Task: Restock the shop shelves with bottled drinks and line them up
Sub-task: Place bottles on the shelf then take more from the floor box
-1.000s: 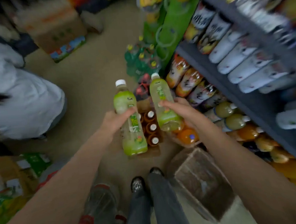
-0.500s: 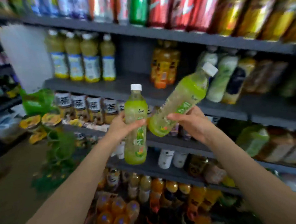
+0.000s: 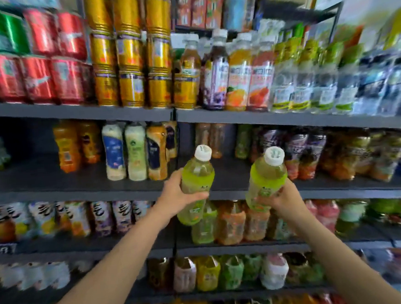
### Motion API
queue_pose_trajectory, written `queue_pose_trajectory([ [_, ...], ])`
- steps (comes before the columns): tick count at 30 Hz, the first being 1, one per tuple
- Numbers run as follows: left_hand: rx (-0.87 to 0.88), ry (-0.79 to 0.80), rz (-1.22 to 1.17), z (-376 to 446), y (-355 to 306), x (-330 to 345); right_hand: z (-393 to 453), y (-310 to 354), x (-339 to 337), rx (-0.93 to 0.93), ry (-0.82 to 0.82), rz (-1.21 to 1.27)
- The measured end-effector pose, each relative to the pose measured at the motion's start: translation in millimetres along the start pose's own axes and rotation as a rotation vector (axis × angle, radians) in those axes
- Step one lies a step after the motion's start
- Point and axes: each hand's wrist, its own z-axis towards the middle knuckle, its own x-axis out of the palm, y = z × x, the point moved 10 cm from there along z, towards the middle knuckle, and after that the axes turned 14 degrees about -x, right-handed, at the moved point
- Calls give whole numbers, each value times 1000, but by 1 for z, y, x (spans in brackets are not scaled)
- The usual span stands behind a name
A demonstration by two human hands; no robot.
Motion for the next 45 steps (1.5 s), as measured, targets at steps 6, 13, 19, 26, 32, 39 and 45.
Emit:
queue_pose_trajectory([
  [6,42,16,23,27,-24,38,20,-43,-45,103,-154,-62],
  [13,68,27,-42,67,-23,28,75,-66,4,176,-124,-35],
  [19,59,37,-39,110,-16,12,132,-92,48,210,-32,-106],
  [26,-24,34,-62,150,-7,20,168,-142,59,318,1,-247],
  [32,-121,38,-170,172,-3,26,175,-178,62,432,-83,-359],
  [39,-163,-46,-62,181,10,27,195,-202,61,510,-131,-355],
  [45,-202,-60,153,180,24,48,185,-189,57,351,-153,-302],
])
